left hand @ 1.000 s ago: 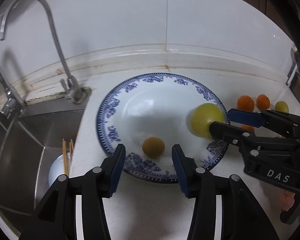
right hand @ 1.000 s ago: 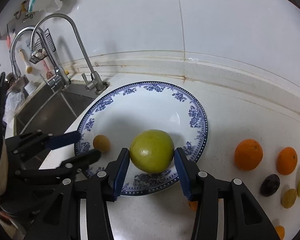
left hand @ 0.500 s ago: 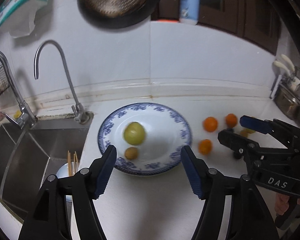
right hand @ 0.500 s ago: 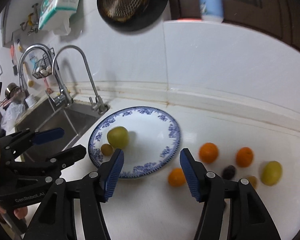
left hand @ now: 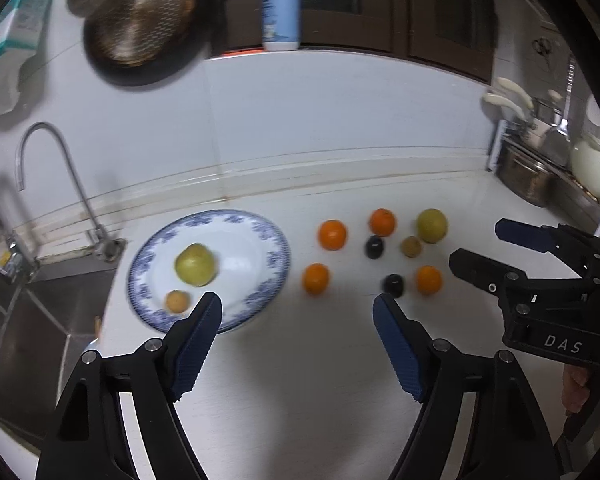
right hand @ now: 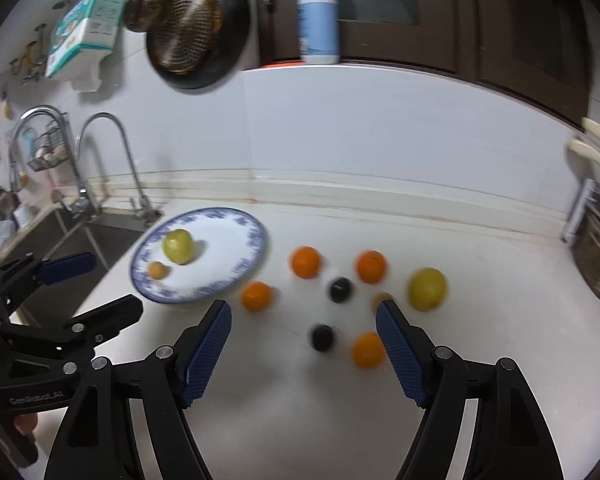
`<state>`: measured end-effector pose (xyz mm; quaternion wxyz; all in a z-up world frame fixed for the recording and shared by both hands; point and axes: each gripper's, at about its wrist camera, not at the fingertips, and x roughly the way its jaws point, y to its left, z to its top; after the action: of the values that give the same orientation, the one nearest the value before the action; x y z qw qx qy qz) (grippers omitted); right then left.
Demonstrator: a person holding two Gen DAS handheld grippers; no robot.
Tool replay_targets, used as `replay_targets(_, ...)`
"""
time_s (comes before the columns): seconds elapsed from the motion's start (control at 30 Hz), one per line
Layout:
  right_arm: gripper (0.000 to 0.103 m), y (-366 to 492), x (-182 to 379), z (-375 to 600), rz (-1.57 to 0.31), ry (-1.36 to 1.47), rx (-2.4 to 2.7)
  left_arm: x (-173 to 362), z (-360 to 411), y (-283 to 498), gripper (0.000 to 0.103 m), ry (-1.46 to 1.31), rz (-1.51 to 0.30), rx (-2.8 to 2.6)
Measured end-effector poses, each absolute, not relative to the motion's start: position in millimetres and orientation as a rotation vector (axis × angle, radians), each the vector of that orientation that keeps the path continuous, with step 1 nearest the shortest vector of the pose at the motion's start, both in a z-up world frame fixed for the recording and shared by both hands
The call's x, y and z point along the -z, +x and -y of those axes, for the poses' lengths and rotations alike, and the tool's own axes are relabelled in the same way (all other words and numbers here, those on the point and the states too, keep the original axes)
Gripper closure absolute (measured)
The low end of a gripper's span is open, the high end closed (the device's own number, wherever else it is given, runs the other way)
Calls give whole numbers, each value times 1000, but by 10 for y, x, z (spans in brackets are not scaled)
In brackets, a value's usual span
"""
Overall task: Organize fruits
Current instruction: 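Move both open tools back toward the remaining fruit cluster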
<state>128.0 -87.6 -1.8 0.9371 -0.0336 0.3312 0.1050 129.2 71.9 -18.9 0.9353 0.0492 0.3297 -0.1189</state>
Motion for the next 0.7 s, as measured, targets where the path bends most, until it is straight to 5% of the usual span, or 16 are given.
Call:
replay_targets(0.4,28,1224,168,1331,-709,-113,-137,400,-164,1386,26,240,-616,428)
replay_targets(0.7,29,1387,394,1338,-753,-229,-198,632,23,1597,39,352,-616,552)
